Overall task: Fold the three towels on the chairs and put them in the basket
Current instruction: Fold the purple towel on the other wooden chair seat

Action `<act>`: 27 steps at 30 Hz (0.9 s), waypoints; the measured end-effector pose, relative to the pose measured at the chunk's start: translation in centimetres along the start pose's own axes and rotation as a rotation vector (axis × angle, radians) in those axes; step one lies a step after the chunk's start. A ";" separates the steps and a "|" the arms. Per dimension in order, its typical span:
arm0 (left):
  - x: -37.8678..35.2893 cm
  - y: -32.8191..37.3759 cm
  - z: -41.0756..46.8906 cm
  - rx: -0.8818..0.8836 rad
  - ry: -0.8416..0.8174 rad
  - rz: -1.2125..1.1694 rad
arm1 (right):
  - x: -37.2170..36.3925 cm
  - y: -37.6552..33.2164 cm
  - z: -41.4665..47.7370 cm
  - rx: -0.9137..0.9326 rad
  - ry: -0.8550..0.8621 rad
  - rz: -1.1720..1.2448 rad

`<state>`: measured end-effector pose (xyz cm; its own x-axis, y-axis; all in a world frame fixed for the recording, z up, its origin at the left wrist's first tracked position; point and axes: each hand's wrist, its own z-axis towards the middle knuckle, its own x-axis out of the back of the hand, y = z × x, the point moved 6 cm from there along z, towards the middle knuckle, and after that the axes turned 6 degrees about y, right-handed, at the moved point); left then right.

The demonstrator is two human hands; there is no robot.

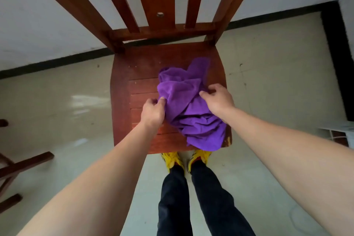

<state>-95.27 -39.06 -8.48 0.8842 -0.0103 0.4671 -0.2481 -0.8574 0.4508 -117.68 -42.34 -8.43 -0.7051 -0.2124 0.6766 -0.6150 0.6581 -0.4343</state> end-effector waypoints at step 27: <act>4.6 -3.0 0.8 0.153 -0.003 -0.225 | -0.4 -5.7 -0.2 0.485 0.008 -0.527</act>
<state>-90.16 -36.95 -8.28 0.9114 0.1876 0.3662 0.0166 -0.9060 0.4229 -113.83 -45.92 -6.08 -0.2696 -0.4074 0.8725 -0.9620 0.0738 -0.2628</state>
